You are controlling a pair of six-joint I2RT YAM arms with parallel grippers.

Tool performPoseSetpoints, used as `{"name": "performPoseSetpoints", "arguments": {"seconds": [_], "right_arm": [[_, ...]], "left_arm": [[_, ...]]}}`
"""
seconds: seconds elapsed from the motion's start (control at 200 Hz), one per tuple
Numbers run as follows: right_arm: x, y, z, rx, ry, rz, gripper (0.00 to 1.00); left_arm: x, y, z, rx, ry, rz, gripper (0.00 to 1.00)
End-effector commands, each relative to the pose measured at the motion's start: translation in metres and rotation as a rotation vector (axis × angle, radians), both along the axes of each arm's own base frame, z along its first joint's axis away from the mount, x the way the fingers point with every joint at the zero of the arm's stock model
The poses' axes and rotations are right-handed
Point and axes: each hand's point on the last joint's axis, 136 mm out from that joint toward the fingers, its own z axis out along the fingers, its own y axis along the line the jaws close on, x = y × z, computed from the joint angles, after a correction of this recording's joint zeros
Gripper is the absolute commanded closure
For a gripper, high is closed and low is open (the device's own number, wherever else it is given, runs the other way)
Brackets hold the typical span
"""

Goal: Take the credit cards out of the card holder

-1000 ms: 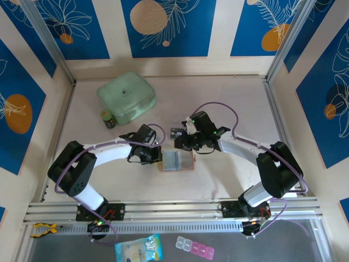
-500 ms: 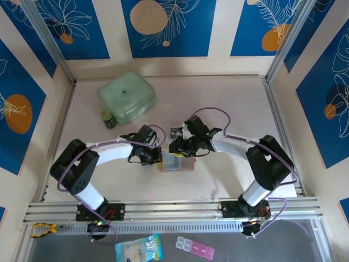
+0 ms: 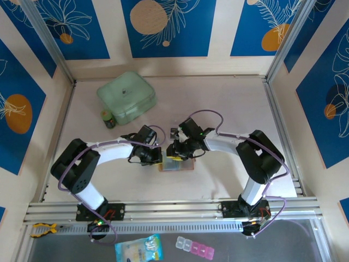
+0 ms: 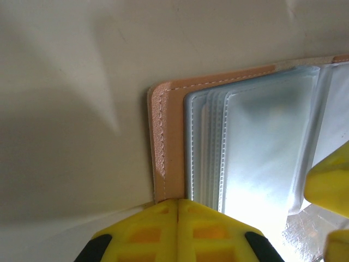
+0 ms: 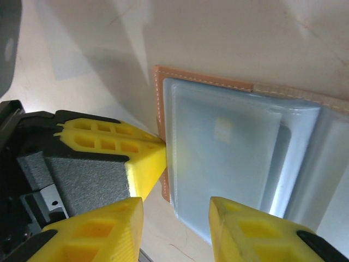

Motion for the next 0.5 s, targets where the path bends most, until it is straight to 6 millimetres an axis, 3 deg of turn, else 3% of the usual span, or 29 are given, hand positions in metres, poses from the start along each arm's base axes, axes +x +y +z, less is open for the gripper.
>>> {"name": "performPoseSetpoints", "arguments": {"seconds": [0.0, 0.31, 0.495], "right_arm": [[-0.001, 0.003, -0.001, -0.016, 0.016, 0.013, 0.63], [-0.003, 0.002, -0.014, -0.046, 0.035, 0.026, 0.63], [-0.003, -0.009, -0.017, -0.101, 0.02, 0.02, 0.63]], "left_arm": [[0.0, 0.006, -0.007, 0.026, 0.005, -0.012, 0.99], [-0.002, 0.008, -0.011, 0.04, 0.013, -0.019, 0.99], [-0.002, 0.009, -0.011, 0.046, 0.014, -0.017, 1.0]]}}
